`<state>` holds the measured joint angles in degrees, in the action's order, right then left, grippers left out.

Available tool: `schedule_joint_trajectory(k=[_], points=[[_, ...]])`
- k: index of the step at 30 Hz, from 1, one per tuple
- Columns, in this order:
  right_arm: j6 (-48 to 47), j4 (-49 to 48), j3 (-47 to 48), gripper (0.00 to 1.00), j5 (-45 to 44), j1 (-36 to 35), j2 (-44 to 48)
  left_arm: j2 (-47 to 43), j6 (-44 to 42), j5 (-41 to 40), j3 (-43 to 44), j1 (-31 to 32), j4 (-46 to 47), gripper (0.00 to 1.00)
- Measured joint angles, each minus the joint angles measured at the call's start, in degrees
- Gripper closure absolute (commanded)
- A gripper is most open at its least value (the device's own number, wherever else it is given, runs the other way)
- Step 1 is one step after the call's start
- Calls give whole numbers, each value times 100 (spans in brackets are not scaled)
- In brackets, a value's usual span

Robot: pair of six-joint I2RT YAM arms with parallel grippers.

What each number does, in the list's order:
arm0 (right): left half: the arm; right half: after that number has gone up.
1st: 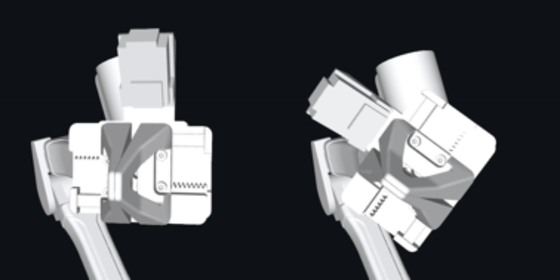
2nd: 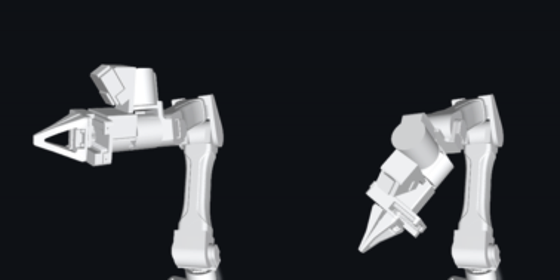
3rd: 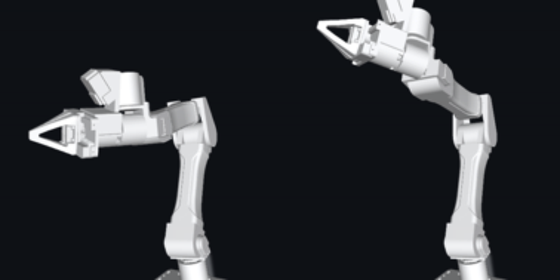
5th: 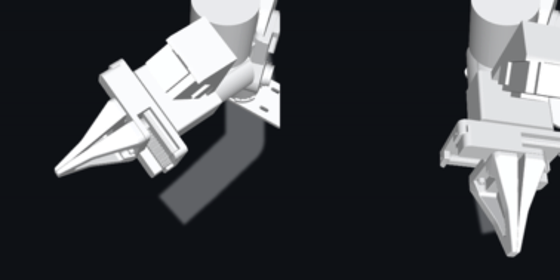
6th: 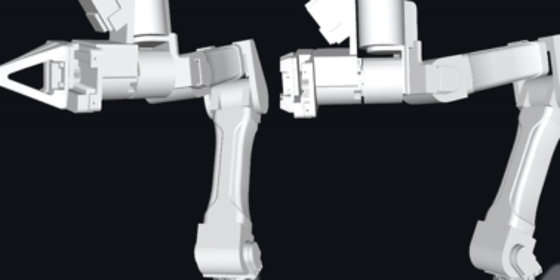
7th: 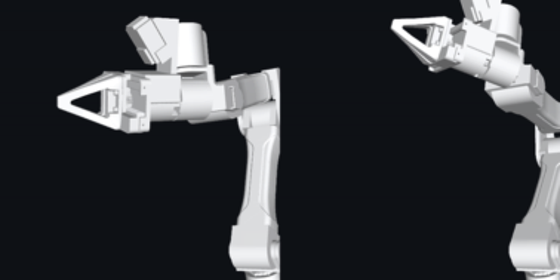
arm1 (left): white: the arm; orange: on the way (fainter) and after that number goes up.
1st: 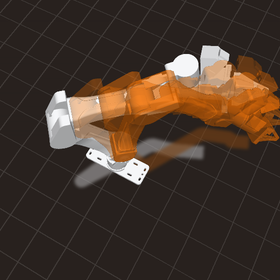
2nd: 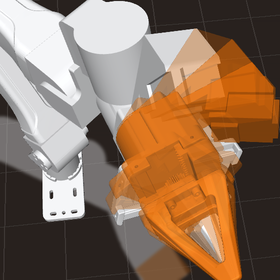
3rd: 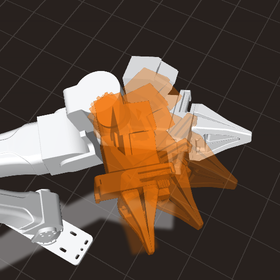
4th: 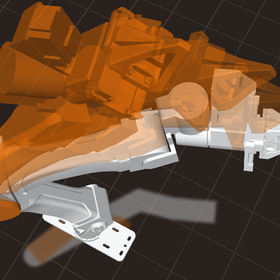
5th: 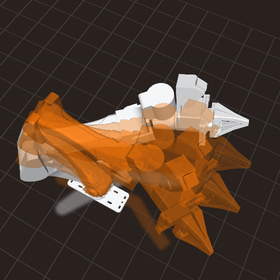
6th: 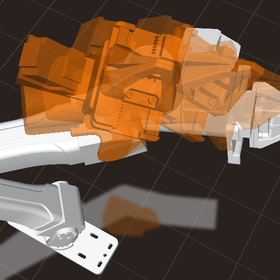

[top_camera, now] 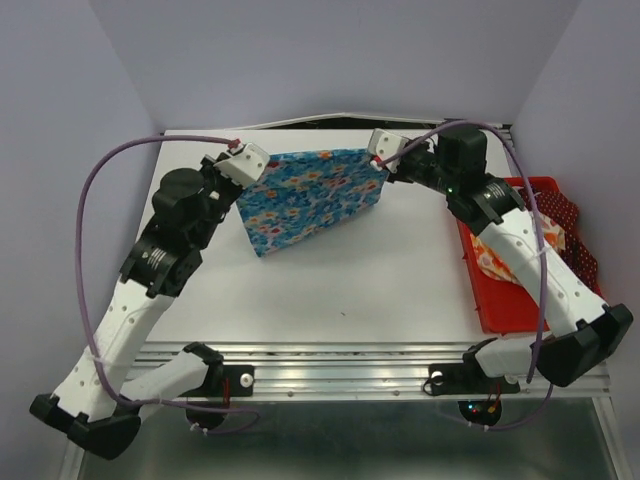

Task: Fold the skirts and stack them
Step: Flatten the skirt out

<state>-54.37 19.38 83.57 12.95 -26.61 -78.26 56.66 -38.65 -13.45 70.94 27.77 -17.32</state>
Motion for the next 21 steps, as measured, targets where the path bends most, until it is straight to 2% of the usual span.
schedule_joint_trajectory(k=[5,11,15,17,21], points=[[201,721,278,99,466,-273,597,-916,37,295,229,24,-105,100],[741,1469,1187,99,1200,-348,1119,-2057,61,1320,260,24,-525,100],[1139,1867,1591,99,1716,-348,1274,-2398,199,1792,372,17,-813,100],[1248,2039,1556,99,1856,-348,1357,-2479,260,1921,389,-4,-905,100],[1370,1829,463,99,1827,-348,1646,-2472,323,1937,188,-50,-1019,100]])
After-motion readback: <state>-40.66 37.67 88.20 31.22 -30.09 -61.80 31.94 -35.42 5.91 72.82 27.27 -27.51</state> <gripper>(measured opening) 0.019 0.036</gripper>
